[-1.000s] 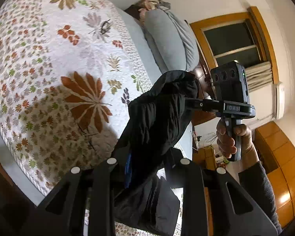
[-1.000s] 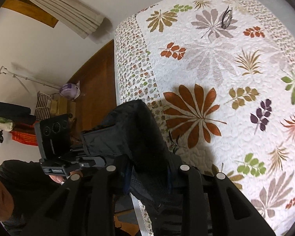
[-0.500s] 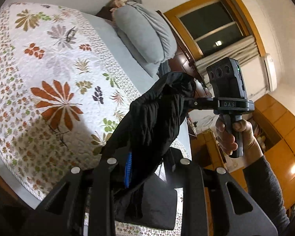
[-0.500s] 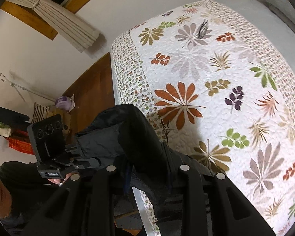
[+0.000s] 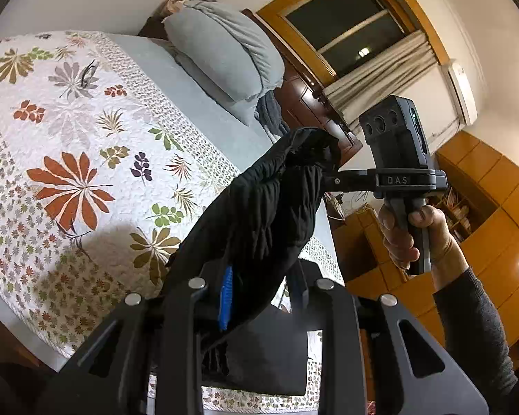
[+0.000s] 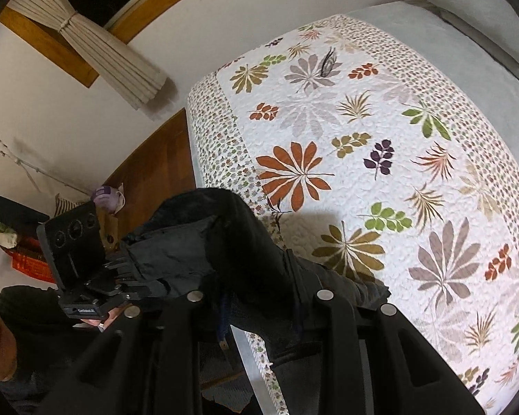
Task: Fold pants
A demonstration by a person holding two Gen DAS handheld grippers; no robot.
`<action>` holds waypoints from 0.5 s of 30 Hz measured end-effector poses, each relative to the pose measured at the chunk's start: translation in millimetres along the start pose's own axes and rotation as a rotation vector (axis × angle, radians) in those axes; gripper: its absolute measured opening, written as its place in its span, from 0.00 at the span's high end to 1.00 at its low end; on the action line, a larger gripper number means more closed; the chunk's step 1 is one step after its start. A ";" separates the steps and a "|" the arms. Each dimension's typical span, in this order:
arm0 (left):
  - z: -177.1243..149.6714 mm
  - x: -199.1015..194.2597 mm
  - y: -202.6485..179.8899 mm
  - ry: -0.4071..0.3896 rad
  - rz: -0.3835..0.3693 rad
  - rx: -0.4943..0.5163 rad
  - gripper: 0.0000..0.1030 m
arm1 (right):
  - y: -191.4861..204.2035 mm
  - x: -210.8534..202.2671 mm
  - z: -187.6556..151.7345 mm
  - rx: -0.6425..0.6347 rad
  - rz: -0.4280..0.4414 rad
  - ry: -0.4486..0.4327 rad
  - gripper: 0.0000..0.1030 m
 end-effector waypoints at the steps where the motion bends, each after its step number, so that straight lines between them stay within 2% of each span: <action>1: -1.6 1.0 -3.5 0.002 0.000 0.007 0.76 | -2.0 -4.2 -4.1 0.003 0.000 -0.007 0.73; 11: -20.6 18.0 -37.5 0.031 -0.015 0.072 0.76 | -22.4 -33.6 -37.2 0.034 -0.008 -0.061 0.73; 15: -27.0 24.1 -50.3 0.035 0.000 0.125 0.76 | -31.9 -42.5 -48.0 0.045 -0.011 -0.077 0.73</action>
Point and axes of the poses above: each gripper's, at about its wrist camera, not at the fingertips, and x roughly the way its jaws point, y to its left, z to its top, the point moved 9 cm from there along x, roughly the way its jaws point, and after that the axes turned 4 degrees about -y, right-handed, at the moved point
